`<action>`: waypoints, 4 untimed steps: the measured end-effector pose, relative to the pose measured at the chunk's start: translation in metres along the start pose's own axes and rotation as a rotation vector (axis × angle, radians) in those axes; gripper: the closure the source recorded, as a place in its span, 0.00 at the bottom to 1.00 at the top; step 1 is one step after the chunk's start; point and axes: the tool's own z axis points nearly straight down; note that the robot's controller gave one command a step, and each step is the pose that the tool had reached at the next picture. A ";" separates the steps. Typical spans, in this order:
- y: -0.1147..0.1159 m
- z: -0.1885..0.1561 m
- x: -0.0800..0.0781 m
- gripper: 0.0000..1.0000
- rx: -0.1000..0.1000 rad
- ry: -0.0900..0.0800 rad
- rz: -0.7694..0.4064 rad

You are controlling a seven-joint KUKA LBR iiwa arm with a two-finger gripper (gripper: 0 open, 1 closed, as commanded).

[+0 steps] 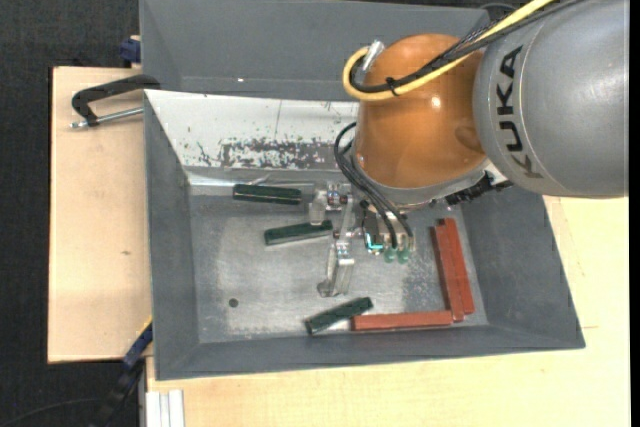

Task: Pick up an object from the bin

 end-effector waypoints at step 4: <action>-0.014 0.144 -0.081 0.00 -0.001 -0.008 -0.130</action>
Offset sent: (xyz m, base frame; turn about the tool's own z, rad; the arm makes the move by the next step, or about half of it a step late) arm 0.0723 -0.0227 -0.1446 -0.0892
